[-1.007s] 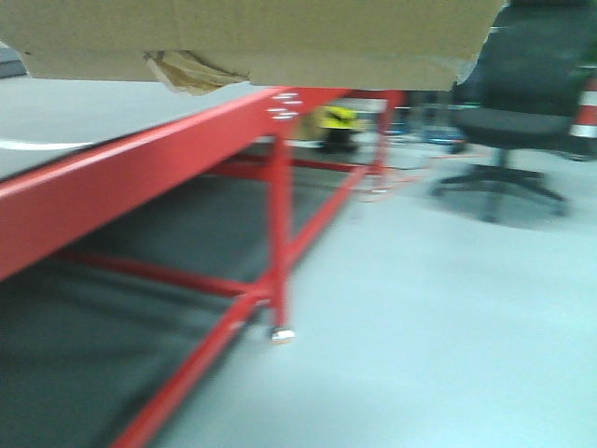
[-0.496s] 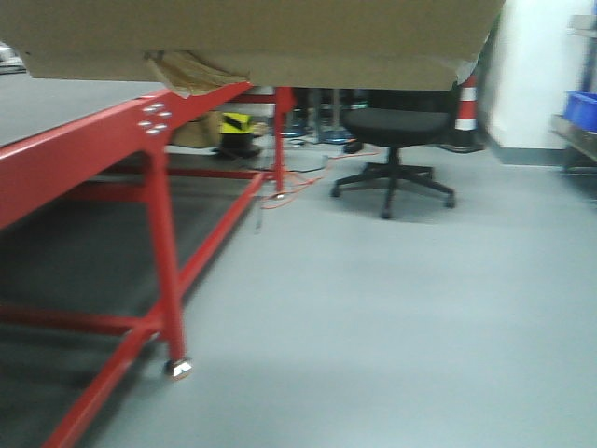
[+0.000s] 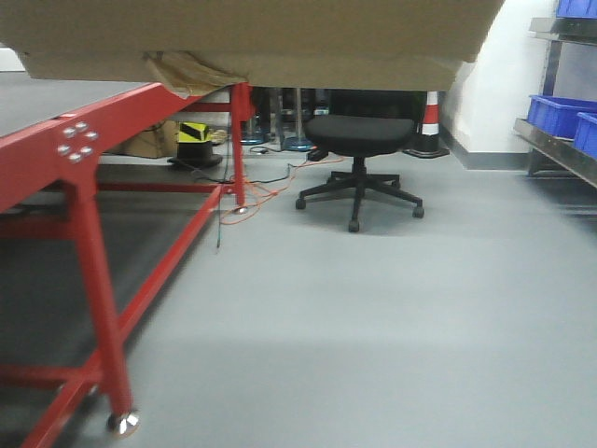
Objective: Stack two boxes on right shelf middle
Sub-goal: 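Carry the held boxes past the red table toward the steel shelf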
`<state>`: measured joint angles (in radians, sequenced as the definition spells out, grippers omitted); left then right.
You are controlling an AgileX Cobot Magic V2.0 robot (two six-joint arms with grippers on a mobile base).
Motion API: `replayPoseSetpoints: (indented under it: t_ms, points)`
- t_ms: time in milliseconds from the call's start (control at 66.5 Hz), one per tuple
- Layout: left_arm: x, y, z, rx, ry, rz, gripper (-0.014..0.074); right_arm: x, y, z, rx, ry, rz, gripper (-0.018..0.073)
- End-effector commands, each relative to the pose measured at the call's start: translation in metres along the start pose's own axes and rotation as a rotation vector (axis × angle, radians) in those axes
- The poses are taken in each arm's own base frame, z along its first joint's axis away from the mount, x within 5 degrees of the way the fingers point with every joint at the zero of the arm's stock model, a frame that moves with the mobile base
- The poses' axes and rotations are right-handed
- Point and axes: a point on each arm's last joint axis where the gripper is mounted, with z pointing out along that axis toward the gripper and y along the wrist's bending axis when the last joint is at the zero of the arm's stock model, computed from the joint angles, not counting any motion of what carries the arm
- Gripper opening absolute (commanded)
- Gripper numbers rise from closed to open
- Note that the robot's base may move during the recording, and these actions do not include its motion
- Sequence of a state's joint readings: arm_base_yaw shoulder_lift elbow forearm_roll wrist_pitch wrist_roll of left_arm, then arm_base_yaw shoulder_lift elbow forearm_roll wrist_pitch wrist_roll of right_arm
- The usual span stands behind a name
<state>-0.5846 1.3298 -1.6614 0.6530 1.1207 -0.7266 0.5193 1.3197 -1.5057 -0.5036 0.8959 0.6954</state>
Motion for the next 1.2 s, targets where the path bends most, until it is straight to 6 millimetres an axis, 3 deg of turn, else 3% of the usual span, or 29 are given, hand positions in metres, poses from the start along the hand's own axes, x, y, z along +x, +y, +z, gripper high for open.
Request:
replayPoseSetpoints:
  t_ms: [0,1188]
  points:
    - [-0.0083,0.0072,-0.0092,-0.016,-0.062,-0.004,-0.0111,-0.0083,-0.0059,-0.0077,0.023,-0.063,-0.021,-0.0162]
    - [-0.0084,0.0073,-0.0092,-0.018,-0.063,-0.003,-0.0111,-0.0084,-0.0058,-0.0077,0.022,-0.065,-0.021,-0.0162]
